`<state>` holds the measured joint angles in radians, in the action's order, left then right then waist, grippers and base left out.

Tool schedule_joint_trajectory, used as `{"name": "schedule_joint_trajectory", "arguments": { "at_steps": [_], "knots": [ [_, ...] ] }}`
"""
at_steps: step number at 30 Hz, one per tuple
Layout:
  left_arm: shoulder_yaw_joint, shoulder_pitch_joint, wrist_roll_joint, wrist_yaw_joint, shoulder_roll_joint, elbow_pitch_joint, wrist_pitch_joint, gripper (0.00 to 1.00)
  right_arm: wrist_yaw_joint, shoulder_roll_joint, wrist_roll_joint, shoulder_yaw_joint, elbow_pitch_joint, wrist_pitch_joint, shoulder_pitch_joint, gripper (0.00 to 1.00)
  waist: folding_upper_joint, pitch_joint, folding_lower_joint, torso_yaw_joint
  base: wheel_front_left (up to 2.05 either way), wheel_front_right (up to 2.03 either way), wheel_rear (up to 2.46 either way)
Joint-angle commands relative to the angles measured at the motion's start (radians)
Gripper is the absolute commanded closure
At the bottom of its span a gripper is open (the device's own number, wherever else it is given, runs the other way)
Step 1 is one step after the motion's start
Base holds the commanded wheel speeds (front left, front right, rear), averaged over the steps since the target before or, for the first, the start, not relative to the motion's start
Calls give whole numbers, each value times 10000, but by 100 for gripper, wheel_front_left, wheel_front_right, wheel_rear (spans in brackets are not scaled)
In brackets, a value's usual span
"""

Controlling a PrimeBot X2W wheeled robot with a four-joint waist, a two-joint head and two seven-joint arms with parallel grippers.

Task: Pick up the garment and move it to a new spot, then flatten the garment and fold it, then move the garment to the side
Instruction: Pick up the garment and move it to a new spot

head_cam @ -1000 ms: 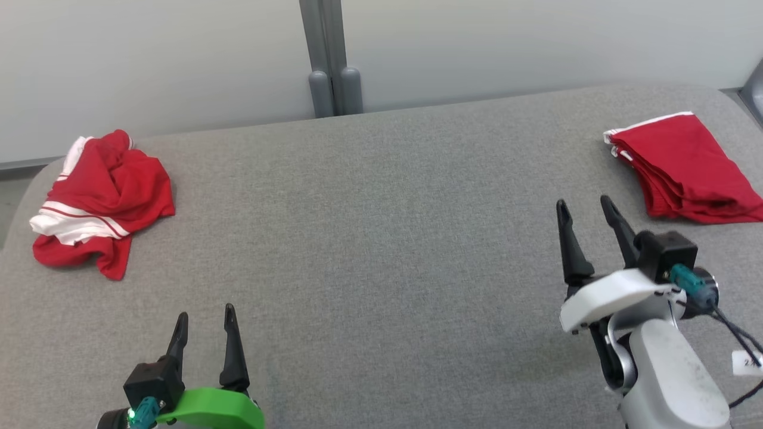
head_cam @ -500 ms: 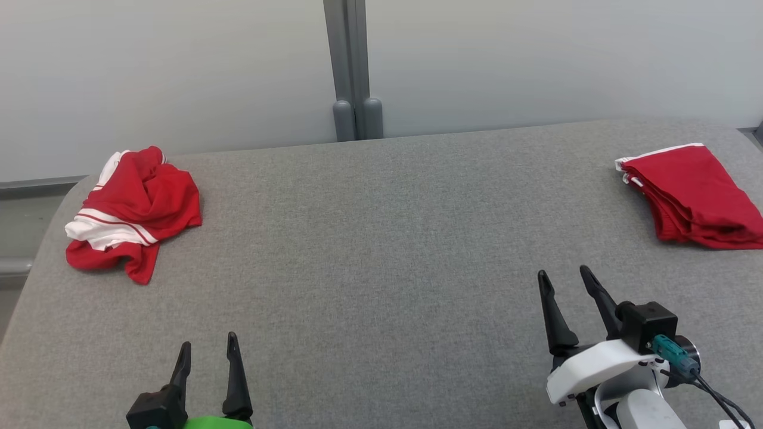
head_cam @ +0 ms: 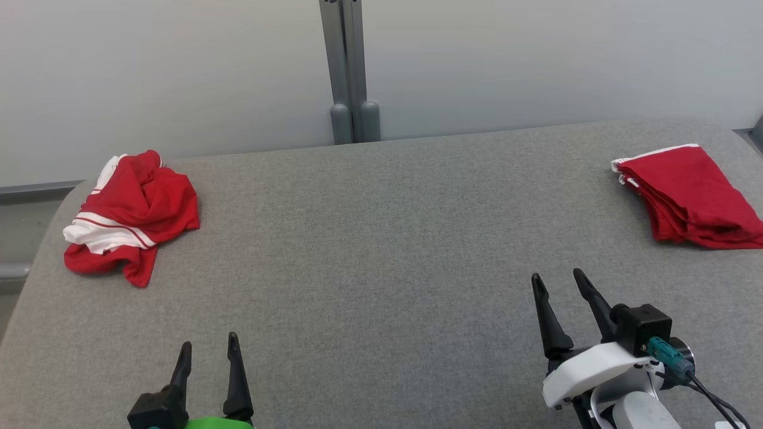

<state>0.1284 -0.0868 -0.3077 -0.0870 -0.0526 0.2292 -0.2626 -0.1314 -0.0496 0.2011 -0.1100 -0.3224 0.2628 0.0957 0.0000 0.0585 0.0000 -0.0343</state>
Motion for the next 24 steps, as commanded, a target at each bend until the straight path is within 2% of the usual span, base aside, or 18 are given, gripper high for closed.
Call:
{"name": "schedule_joint_trajectory", "arguments": {
  "at_steps": [1,6,10,24],
  "knots": [
    [-32,-94,37,41,-10,-13,-29,0,14,-20,58,17,-2,28,-125,0,0,0,0,16,0,0,0],
    [-4,-45,71,25,-4,-16,-29,0,12,-16,24,88,71,28,-214,0,0,46,0,250,0,0,0],
    [23,77,124,2,-1,-51,-27,0,12,-16,-84,99,227,28,-315,0,0,66,0,890,0,0,0],
    [-254,71,244,-31,-156,-117,-15,0,12,-19,311,-398,384,28,-209,0,0,66,0,4997,0,0,0]
  ]
}}
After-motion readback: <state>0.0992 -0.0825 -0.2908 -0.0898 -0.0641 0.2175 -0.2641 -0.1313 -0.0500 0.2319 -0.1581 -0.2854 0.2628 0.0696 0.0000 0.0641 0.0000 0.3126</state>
